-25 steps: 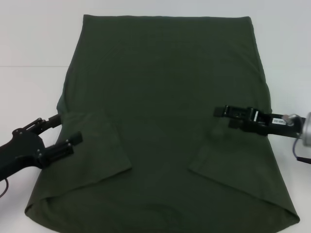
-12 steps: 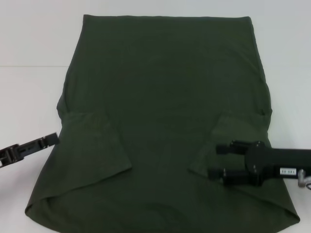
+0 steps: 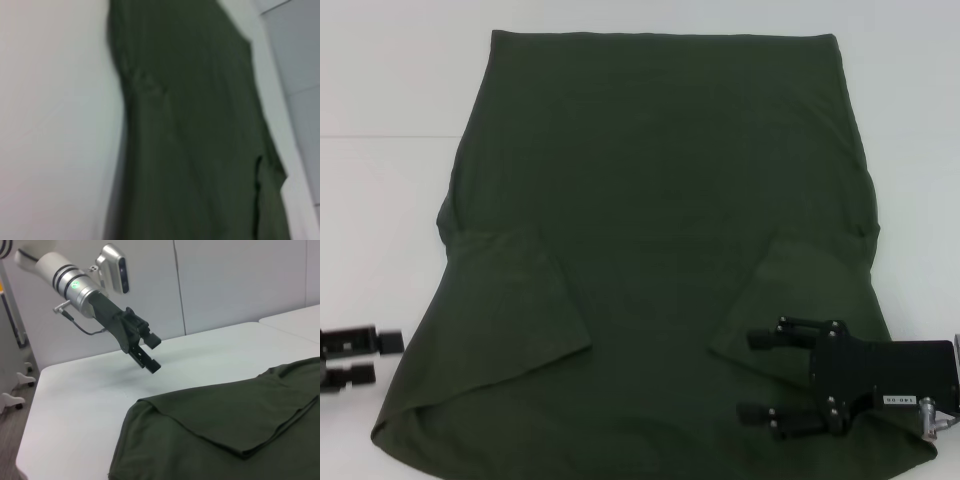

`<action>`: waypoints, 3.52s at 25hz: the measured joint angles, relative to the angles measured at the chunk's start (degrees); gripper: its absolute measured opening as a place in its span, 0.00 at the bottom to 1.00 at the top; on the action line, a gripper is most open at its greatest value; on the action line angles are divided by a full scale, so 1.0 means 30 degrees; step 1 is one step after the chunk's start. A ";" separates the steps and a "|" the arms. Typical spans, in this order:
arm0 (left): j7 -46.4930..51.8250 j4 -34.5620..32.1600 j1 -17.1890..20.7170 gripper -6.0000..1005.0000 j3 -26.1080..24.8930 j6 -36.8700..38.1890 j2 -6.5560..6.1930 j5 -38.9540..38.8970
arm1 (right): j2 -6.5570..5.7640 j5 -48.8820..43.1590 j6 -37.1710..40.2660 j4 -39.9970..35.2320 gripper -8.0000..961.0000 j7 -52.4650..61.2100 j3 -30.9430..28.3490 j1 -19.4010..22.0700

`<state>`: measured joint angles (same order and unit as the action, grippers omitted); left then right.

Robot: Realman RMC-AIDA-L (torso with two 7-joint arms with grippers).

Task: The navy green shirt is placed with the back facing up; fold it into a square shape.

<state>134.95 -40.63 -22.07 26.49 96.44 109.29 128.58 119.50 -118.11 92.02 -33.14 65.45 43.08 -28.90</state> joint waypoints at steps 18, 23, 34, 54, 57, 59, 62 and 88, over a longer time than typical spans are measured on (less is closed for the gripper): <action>0.1922 -0.0121 -0.1335 0.85 0.0152 0.0786 -0.0198 0.5573 | 0.0071 -0.0036 0.0096 0.0340 0.96 -0.2048 0.0173 0.0620; 0.1939 -0.0062 -0.1363 0.85 0.0040 0.0236 -0.0095 0.5751 | 0.0070 -0.0048 0.0104 0.0401 0.96 -0.2053 0.0179 0.0617; 0.1999 0.0033 -0.1375 0.85 0.0017 -0.0628 -0.0017 0.5777 | 0.0070 -0.0092 0.0116 0.0392 0.96 -0.2066 0.0202 0.0665; 0.1964 0.0270 -0.1445 0.84 0.0150 -0.1063 0.0249 0.5833 | 0.0069 -0.0093 -0.0013 0.0414 0.96 -0.2071 0.0201 0.0670; 0.1964 0.0272 -0.1538 0.84 0.0163 -0.1086 0.0332 0.5833 | 0.0069 -0.0093 -0.0018 0.0414 0.96 -0.2071 0.0201 0.0669; 0.1968 0.0272 -0.1604 0.84 0.0164 -0.1085 0.0382 0.5834 | 0.0069 -0.0092 -0.0021 0.0414 0.95 -0.2072 0.0201 0.0665; 0.1971 0.0273 -0.1683 0.84 0.0166 -0.1044 0.0507 0.5821 | 0.0069 -0.0092 -0.0025 0.0414 0.95 -0.2071 0.0201 0.0647; 0.1969 0.0211 -0.2508 0.58 0.0677 -0.1429 0.1242 0.5883 | 0.0069 0.0055 0.0100 0.0415 0.95 -0.2052 0.0084 0.0669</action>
<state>140.86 -40.00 -29.59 28.52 92.16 113.02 146.23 119.70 -117.95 92.32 -31.90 59.29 43.33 -26.89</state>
